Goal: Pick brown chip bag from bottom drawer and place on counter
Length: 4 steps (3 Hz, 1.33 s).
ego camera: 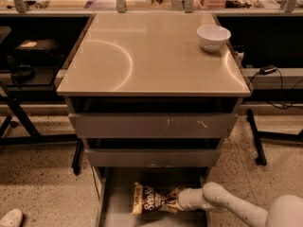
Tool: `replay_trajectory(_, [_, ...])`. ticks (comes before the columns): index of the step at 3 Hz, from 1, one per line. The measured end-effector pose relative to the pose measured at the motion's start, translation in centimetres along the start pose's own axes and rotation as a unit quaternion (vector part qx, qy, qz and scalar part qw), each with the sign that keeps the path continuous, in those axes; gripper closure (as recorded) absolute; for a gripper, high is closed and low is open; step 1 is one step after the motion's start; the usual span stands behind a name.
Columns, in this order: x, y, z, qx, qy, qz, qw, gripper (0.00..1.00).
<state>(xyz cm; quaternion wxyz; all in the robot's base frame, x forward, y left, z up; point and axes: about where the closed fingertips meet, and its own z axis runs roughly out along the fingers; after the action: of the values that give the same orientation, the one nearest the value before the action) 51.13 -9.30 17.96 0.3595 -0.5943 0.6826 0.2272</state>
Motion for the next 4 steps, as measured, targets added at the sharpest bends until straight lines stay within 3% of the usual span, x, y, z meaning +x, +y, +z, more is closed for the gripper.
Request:
replay_trajectory(1, [-4.3,2.6,-6.1,0.012,-0.043,-0.048,0.9979,1.00])
replay_trajectory(2, [-8.4,6.3,-12.9,0.021,-0.076,-0.097,0.9922,1.00])
replay_trajectory(3, [-11.3,8.8,-19.7,0.040,-0.088,-0.129,0.9870,1.00])
replay_trajectory(4, [-15.3,9.8,-27.0,0.082,-0.074,-0.157,0.9815,1.00])
